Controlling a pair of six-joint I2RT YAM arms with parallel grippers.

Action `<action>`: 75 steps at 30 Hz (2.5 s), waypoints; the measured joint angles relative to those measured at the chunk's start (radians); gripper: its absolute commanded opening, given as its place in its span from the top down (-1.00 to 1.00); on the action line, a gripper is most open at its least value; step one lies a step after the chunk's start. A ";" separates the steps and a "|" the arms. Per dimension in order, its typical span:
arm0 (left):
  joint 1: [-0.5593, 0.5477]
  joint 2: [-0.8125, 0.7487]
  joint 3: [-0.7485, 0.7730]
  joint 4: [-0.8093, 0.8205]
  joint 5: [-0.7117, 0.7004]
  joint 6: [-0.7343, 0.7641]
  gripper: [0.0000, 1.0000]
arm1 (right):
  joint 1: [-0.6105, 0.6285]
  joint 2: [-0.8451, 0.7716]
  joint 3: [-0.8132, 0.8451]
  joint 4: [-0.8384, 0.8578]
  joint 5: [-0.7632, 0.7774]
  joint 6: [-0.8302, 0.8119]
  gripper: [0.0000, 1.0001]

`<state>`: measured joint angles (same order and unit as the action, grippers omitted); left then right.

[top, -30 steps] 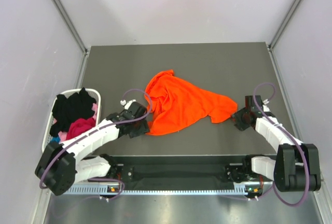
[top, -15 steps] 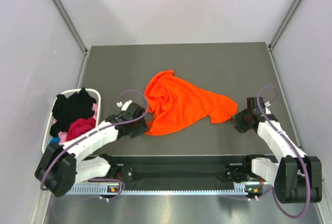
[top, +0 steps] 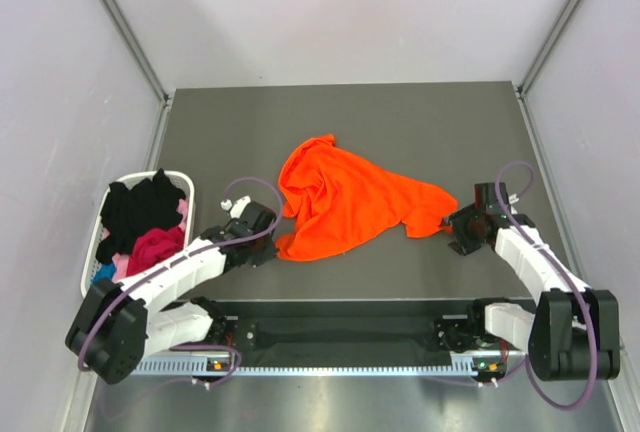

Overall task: Fold and stack the t-shirts
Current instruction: Flatten the tshirt out

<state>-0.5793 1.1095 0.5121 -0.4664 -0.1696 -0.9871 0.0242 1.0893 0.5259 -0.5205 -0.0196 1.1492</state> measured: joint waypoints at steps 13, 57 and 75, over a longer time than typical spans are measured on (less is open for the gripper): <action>0.004 -0.013 0.024 0.002 -0.017 0.049 1.00 | -0.001 0.115 0.045 -0.002 0.040 0.026 -0.08; 0.008 -0.023 0.010 -0.006 0.079 0.035 0.10 | 0.013 0.021 -0.030 0.081 0.177 -0.040 1.00; 0.008 0.062 0.134 -0.038 -0.045 0.079 1.00 | 0.033 -0.061 0.060 -0.053 0.133 -0.158 1.00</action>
<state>-0.5709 1.1717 0.6460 -0.5045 -0.2146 -0.9085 0.0570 1.0286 0.5858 -0.5735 0.1131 0.9913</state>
